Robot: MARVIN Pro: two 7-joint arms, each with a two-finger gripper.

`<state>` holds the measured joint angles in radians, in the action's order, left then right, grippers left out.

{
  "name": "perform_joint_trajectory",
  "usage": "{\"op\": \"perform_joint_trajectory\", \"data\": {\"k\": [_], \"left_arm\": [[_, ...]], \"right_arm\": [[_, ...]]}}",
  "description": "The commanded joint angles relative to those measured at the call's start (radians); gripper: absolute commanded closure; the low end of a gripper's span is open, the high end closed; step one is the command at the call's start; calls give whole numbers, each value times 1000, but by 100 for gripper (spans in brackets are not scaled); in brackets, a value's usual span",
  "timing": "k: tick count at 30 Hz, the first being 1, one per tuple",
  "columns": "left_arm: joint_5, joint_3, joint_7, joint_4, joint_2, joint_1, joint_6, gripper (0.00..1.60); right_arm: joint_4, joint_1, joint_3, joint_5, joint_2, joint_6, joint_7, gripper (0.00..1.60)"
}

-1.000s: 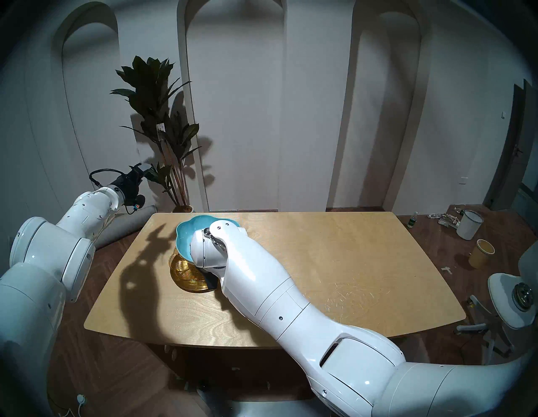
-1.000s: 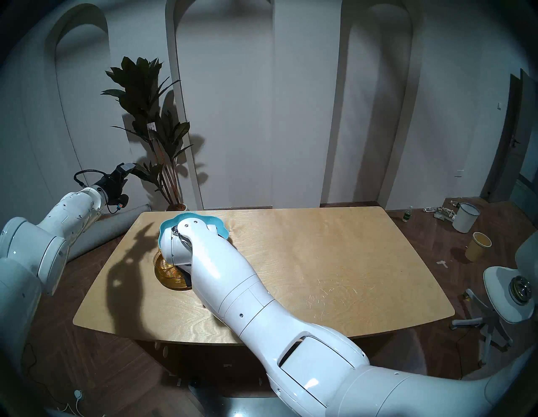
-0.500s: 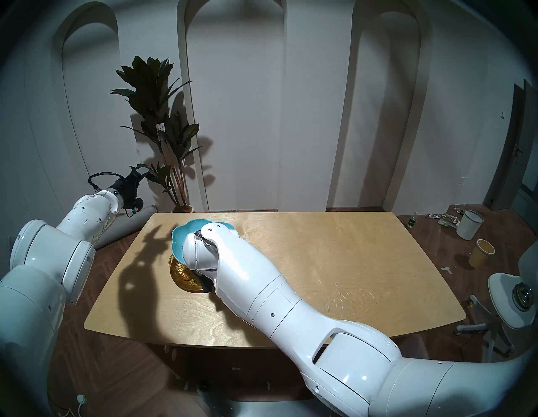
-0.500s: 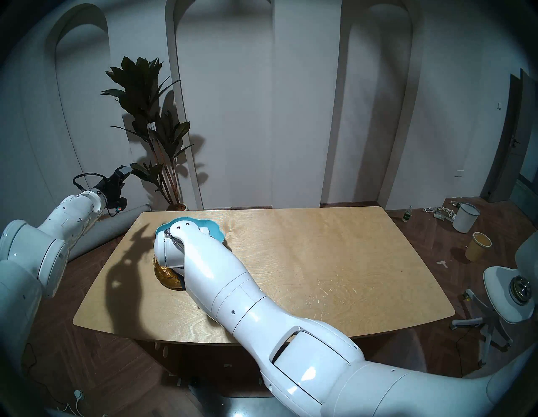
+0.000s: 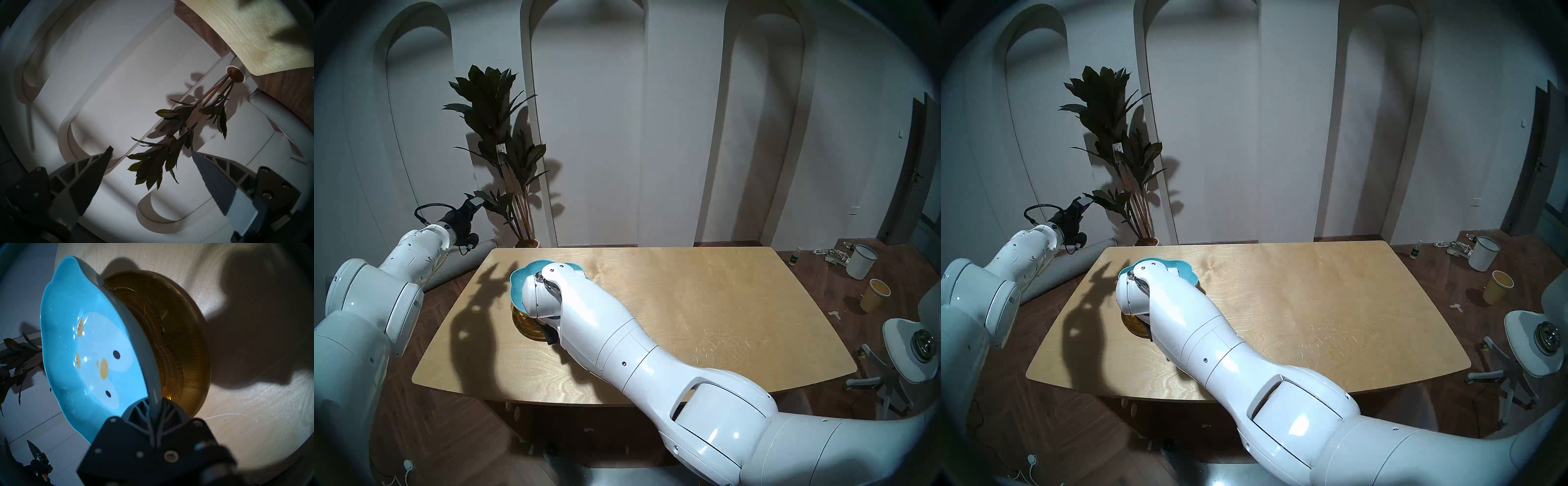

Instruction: Stack the plates into one stack

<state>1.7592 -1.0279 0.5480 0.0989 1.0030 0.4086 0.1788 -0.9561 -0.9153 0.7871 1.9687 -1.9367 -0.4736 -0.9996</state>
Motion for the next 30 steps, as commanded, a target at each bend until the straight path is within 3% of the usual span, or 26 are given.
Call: {"op": "perform_joint_trajectory", "data": {"k": [1,25,27,29,30], "left_arm": [[-3,-4,1,15,-6,-21,-10,0],[-4,-6,-14,25,10,-9,-28,0],[-4,-6,-17,26,13,-8,-31,0],[-4,-6,-18,27,14,-8,-32,0],[-4,-6,-18,27,15,-8,-32,0]], "right_arm": [[9,37,3,11,-41,8,30,160],[80,51,23,62,-56,24,79,160],[87,52,25,68,-58,27,85,115],[91,53,27,72,-59,29,90,105],[93,54,27,74,-60,31,92,90]]}}
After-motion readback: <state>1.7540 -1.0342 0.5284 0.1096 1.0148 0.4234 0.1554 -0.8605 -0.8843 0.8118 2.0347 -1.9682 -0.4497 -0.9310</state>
